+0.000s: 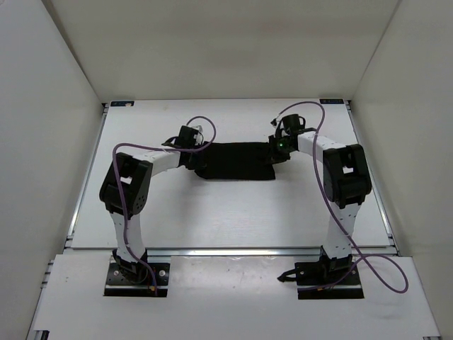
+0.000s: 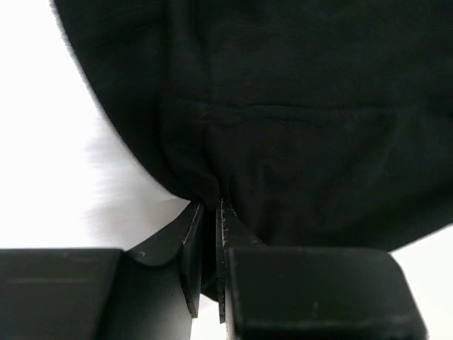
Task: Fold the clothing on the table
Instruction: Fold the skirt
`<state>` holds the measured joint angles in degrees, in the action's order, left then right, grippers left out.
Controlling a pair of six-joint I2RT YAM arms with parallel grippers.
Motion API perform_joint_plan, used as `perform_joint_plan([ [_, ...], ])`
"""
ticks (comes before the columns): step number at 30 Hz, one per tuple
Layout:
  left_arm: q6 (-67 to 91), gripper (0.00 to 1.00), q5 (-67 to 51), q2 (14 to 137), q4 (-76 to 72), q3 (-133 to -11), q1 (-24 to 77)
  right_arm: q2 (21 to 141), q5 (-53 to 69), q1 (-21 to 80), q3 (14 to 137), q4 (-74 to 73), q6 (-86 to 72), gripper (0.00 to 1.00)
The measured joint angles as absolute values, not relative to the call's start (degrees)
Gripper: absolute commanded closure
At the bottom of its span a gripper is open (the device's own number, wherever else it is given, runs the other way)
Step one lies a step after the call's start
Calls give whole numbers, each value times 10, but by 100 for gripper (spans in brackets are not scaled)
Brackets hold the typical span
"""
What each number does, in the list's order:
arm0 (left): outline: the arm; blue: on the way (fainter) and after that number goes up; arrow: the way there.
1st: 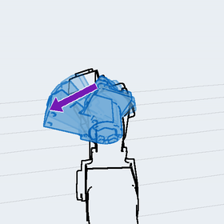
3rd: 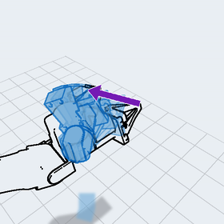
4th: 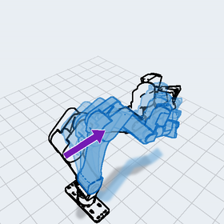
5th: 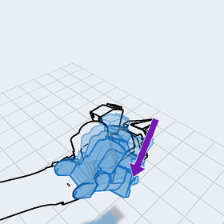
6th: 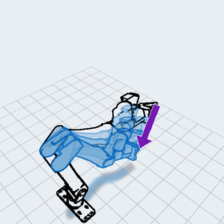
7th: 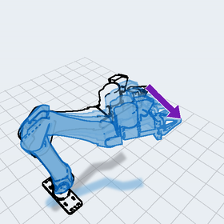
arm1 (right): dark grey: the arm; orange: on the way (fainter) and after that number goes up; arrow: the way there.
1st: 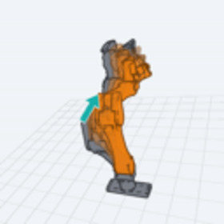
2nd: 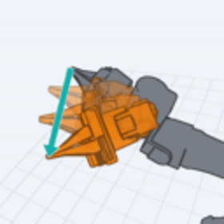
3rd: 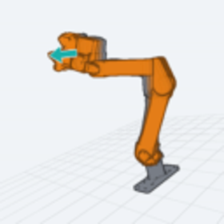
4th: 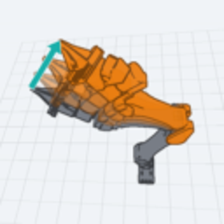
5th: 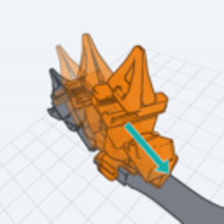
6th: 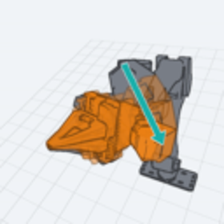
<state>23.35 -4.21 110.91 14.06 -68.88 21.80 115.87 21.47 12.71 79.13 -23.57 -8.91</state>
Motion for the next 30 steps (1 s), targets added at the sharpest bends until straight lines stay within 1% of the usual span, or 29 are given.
perform_joint_plan([
  [4,247,81,-63,1113,133,-689,249,1158,198,119,833,-281,-67,100],
  [7,263,80,-84,1119,123,-690,263,1157,186,135,884,-312,-46,100],
  [16,304,82,-128,1131,91,-688,265,1169,173,265,1051,-383,-19,100],
  [21,325,81,-157,1130,48,-662,255,1206,183,316,1078,-397,-21,100],
  [27,345,81,-187,1122,7,-630,238,1269,194,331,1088,-418,-33,100],
  [29,346,81,-192,1119,-1,-622,233,1284,198,333,1093,-423,-39,97],
  [30,347,79,-194,1118,-3,-619,232,1291,202,333,1096,-425,-44,89],
])
